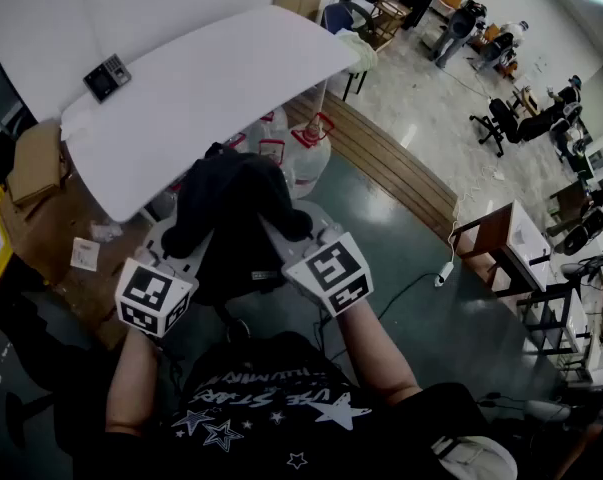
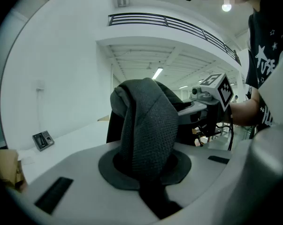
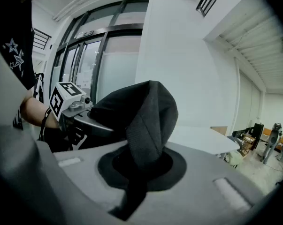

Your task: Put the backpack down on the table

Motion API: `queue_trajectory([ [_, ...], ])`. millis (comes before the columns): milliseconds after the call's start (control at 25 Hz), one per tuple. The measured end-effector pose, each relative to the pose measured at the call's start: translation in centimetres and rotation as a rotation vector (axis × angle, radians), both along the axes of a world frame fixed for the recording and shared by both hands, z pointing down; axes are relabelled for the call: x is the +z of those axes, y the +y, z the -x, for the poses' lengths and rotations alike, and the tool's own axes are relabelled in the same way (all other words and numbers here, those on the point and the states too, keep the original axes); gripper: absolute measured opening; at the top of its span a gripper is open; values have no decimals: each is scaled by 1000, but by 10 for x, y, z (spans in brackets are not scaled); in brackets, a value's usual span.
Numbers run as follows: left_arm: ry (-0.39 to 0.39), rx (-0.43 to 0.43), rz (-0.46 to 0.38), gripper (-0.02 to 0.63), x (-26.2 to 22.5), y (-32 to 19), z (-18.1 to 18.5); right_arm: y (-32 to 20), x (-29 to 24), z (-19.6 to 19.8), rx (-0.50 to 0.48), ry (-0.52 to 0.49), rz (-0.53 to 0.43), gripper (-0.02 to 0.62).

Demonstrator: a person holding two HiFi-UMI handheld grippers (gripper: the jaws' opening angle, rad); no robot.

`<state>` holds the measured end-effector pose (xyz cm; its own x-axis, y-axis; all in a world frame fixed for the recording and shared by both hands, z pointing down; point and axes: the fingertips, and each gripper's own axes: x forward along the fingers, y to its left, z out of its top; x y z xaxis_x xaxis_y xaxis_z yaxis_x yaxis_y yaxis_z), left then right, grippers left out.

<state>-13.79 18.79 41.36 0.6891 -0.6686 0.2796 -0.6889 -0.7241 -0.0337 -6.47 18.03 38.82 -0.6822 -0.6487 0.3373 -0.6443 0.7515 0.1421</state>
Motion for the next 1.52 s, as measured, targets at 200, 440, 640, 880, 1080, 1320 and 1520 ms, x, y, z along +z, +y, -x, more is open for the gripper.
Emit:
queue_trajectory([
  [200,-21,5,-14,54,0,4,5,4,2,5,4,-6,10,15],
  [440,-11,9,-12,54,0,8,5,9,2,5,8,1,4,15],
  [640,-4,13,-9,54,1,10,6,11,2,6,14,3,7,15],
  [880,5,21,-9,54,0,9,10,9,2,10,12,4,15,17],
  [1080,-9,47,-25,54,-3,1,7,4,0,5,35,-6,16,17],
  [1320,16,75,-4,55,-5,-15,-10,-12,-3,-12,60,-10,5,17],
  [1520,-1,62,43,55,8,-39,-25,-39,12,-27,36,-21,42,17],
])
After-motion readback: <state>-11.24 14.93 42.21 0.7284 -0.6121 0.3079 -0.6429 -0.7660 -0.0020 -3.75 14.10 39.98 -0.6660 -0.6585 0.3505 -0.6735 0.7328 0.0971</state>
